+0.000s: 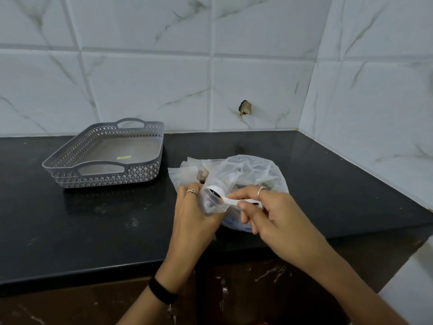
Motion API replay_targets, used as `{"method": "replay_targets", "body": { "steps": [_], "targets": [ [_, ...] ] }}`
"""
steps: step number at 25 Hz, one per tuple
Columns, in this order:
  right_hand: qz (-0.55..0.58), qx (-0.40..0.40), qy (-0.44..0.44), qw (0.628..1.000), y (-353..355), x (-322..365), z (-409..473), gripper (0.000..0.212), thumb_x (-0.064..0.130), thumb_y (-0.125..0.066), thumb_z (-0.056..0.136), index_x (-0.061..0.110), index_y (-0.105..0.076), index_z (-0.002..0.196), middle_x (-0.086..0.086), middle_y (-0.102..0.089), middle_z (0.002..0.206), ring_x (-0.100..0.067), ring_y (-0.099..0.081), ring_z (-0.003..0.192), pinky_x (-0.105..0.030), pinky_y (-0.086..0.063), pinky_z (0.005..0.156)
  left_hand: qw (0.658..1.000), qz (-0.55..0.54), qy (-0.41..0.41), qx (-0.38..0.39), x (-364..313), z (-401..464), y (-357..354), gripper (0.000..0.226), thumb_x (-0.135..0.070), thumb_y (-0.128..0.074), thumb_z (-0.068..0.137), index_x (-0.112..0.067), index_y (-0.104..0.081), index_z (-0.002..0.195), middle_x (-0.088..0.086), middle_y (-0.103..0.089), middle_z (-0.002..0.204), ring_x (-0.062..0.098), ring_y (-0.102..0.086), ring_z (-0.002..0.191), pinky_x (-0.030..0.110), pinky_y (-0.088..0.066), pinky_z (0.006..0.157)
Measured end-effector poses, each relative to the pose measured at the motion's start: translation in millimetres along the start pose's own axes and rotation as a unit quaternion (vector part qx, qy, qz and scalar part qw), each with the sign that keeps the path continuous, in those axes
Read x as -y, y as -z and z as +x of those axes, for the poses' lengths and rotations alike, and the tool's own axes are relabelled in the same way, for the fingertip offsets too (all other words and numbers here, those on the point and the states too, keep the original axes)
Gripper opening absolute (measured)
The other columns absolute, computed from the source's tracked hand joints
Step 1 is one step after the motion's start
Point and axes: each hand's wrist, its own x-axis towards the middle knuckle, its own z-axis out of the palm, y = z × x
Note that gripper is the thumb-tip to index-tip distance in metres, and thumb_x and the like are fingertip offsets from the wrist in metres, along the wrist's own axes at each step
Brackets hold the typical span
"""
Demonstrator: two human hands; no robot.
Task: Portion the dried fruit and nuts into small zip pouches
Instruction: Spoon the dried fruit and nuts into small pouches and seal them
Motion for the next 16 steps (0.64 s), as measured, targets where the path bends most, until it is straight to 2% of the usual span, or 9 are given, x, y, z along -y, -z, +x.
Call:
{"method": "replay_targets", "body": {
  "steps": [2, 3, 6, 9, 10, 12, 14, 16],
  "targets": [
    [-0.155, -0.033, 0.108, 0.982, -6, -3, 0, 0.03, 0.019, -0.044, 0.096, 0.016, -0.067, 0.116, 0.005, -0.069, 0.09, -0.002, -0.063, 0.081, -0.013, -0.048, 0.075, 1.0, -0.022, 0.016, 0.006, 2, 1, 0, 0.032, -0.022, -0.078, 0.075, -0.014, -0.053, 0.093, 0.006, -0.054, 0.098, 0.009, -0.055, 0.082, 0.005, -0.04, 0.056],
    [-0.202, -0.043, 0.148, 0.967, -9, -5, -1, 0.031, 0.02, -0.045, 0.093, 0.015, -0.067, 0.114, 0.002, -0.071, 0.095, -0.006, -0.066, 0.082, -0.016, -0.051, 0.073, 0.999, -0.034, 0.025, 0.011, 3, 2, 0, 0.034, -0.023, -0.079, 0.074, -0.014, -0.052, 0.093, 0.008, -0.057, 0.098, 0.012, -0.056, 0.082, 0.006, -0.041, 0.055],
    [-0.265, -0.07, 0.217, 0.937, -12, -12, 3, 0.033, 0.01, -0.05, 0.083, 0.014, -0.065, 0.112, -0.001, -0.071, 0.09, -0.012, -0.067, 0.071, -0.026, -0.057, 0.056, 0.996, -0.071, 0.045, 0.028, 2, 1, 1, 0.039, -0.03, -0.081, 0.07, -0.016, -0.053, 0.095, 0.005, -0.062, 0.099, 0.012, -0.06, 0.086, 0.012, -0.044, 0.057],
    [-0.278, -0.071, 0.249, 0.925, -12, -14, 3, 0.036, 0.01, -0.046, 0.082, 0.011, -0.068, 0.111, -0.002, -0.071, 0.087, -0.012, -0.066, 0.067, -0.025, -0.056, 0.055, 0.993, -0.099, 0.051, 0.031, 1, 0, 3, 0.041, -0.036, -0.073, 0.063, -0.022, -0.055, 0.097, 0.0, -0.064, 0.098, 0.009, -0.062, 0.087, 0.014, -0.048, 0.06],
    [-0.269, -0.077, 0.248, 0.927, -12, -12, 2, 0.034, 0.011, -0.048, 0.084, 0.012, -0.068, 0.111, 0.0, -0.072, 0.09, -0.009, -0.066, 0.071, -0.022, -0.055, 0.06, 0.993, -0.106, 0.05, 0.031, 1, 0, 3, 0.04, -0.034, -0.074, 0.063, -0.022, -0.056, 0.097, -0.001, -0.065, 0.097, 0.009, -0.063, 0.087, 0.013, -0.049, 0.061],
    [-0.157, -0.089, 0.195, 0.964, -12, -3, -1, 0.029, 0.019, -0.05, 0.09, 0.016, -0.067, 0.113, 0.009, -0.071, 0.094, -0.002, -0.065, 0.082, -0.013, -0.05, 0.071, 0.992, -0.115, 0.045, 0.039, 2, 0, 3, 0.039, -0.033, -0.076, 0.067, -0.022, -0.058, 0.099, -0.002, -0.067, 0.096, 0.01, -0.065, 0.087, 0.015, -0.052, 0.065],
    [-0.033, -0.099, 0.108, 0.989, -9, 0, -1, 0.025, 0.022, -0.05, 0.095, 0.022, -0.066, 0.114, 0.021, -0.064, 0.082, 0.006, -0.06, 0.084, -0.007, -0.044, 0.074, 0.991, -0.116, 0.044, 0.047, 1, -1, 3, 0.04, -0.038, -0.074, 0.067, -0.023, -0.058, 0.1, -0.002, -0.068, 0.096, 0.009, -0.066, 0.088, 0.025, -0.056, 0.071],
    [-0.041, -0.104, 0.078, 0.991, -7, 4, 0, 0.024, 0.018, -0.052, 0.096, 0.025, -0.066, 0.114, 0.022, -0.057, 0.074, 0.006, -0.058, 0.082, -0.006, -0.042, 0.072, 0.991, -0.113, 0.047, 0.049, -2, -2, 2, 0.036, -0.036, -0.074, 0.069, -0.023, -0.057, 0.099, -0.003, -0.067, 0.094, 0.008, -0.066, 0.087, 0.03, -0.057, 0.073]
  ]
}}
